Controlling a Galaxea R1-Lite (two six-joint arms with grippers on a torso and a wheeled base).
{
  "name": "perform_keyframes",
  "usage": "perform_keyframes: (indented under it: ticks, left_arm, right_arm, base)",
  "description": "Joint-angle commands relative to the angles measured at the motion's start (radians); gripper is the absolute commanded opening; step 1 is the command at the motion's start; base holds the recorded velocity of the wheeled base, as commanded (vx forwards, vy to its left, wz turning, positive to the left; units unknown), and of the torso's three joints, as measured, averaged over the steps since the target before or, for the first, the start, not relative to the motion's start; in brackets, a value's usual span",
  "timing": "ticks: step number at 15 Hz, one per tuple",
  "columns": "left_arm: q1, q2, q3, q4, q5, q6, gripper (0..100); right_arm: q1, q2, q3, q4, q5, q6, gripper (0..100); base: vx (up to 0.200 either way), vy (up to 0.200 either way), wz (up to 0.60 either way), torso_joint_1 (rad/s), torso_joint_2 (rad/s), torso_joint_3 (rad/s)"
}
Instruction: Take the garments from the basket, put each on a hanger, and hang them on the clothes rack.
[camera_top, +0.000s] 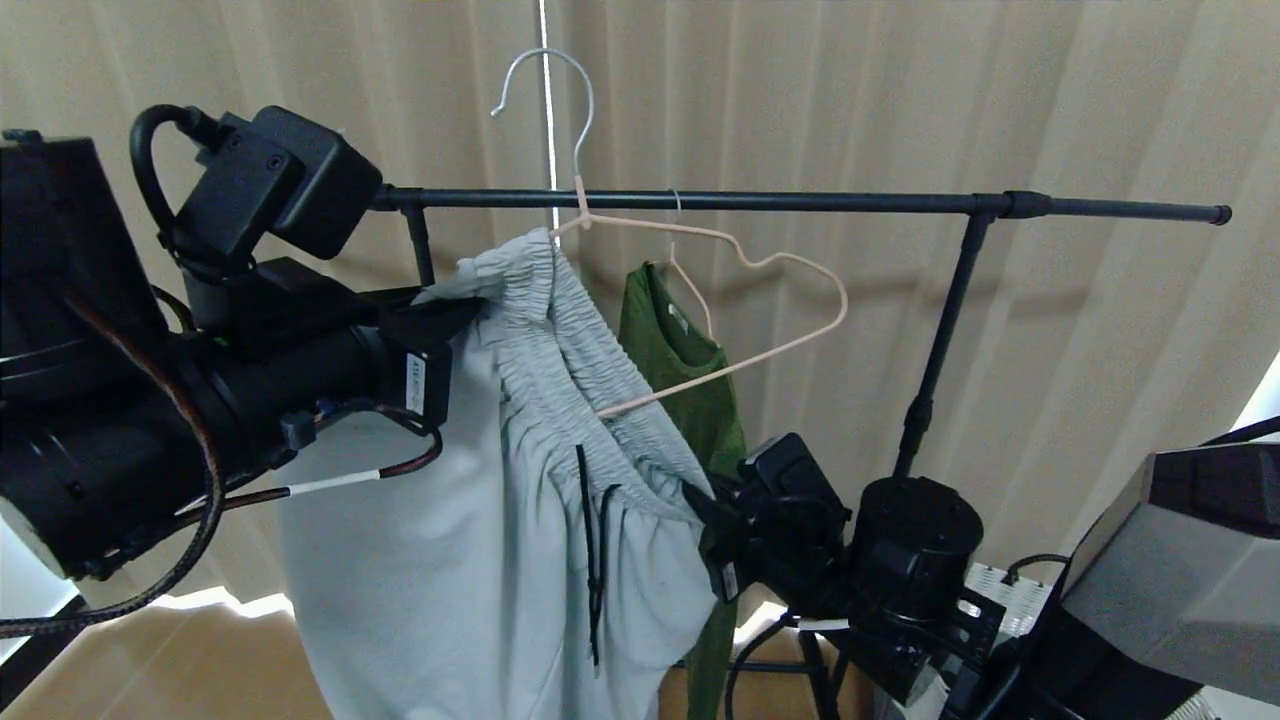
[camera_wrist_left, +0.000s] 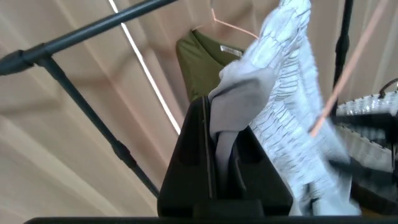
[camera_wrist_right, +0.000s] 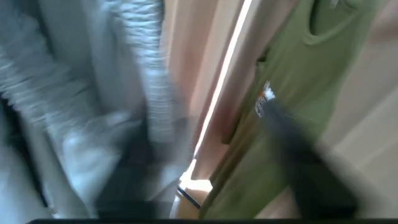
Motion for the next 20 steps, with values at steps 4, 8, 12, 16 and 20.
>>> perform_keyframes:
  ticks: [4, 8, 12, 16, 20]
  left_arm:
    - [0.024, -0.004, 0.047, -0.002, -0.003, 0.070, 0]
    - [0.022, -0.019, 0.091, -0.003, -0.005, 0.081, 0]
    - [0.019, -0.057, 0.170, -0.003, -0.012, 0.105, 0]
    - [0.027, -0.054, 0.242, -0.005, -0.037, 0.188, 0]
    - [0.027, -0.047, 0.246, -0.005, -0.037, 0.222, 0]
  right_arm:
    - [-0.155, -0.189, 0.064, 0.124, 0.011, 0.006, 0]
    - [-0.241, -0.318, 0.056, 0.282, 0.063, 0.029, 0]
    - [-0.362, -0.410, 0.002, 0.444, 0.103, 0.032, 0]
    - [-0.365, -0.547, -0.098, 0.739, 0.180, 0.034, 0]
    - [-0.360, -0.597, -0.174, 0.921, 0.211, 0.034, 0]
  base:
    - [0.000, 0.000, 0.00, 0.000, 0.00, 0.000]
    - [0.000, 0.000, 0.00, 0.000, 0.00, 0.000]
    - [0.000, 0.000, 0.00, 0.000, 0.00, 0.000]
    - [0.000, 0.000, 0.00, 0.000, 0.00, 0.000]
    - [0.000, 0.000, 0.00, 0.000, 0.00, 0.000]
